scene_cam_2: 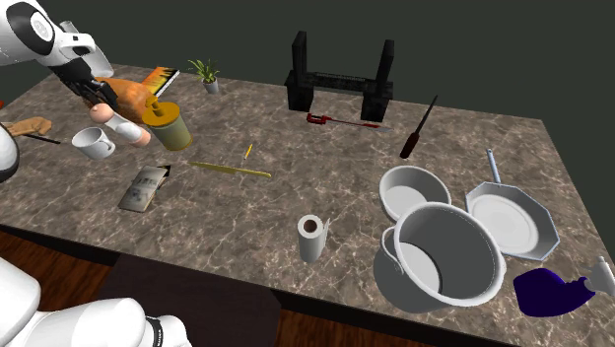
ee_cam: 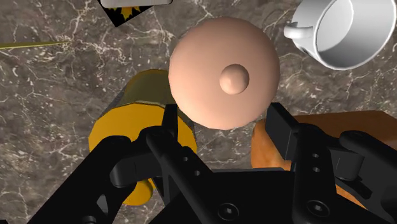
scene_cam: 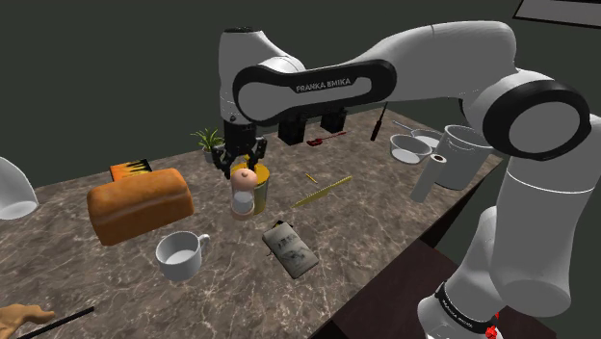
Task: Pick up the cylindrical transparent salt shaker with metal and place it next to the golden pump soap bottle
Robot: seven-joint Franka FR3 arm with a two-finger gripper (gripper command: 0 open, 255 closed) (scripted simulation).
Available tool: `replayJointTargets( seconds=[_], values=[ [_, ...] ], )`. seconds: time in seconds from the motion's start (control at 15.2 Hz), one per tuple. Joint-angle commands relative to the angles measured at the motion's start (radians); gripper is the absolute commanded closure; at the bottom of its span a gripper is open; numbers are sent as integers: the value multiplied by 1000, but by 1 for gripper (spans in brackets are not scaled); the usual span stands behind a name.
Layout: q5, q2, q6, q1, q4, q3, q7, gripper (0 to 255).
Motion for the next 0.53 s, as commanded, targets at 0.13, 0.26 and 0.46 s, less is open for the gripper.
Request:
replayJointTargets(
  seconds=[0.13,0.26,0.46],
  values=[
    [-2,8,51,0,-43,-1,2,255],
    [-3,13,76,-1,-62,-1,4,255],
    [-6,23,112,0,-89,-2,6,255]
  ],
)
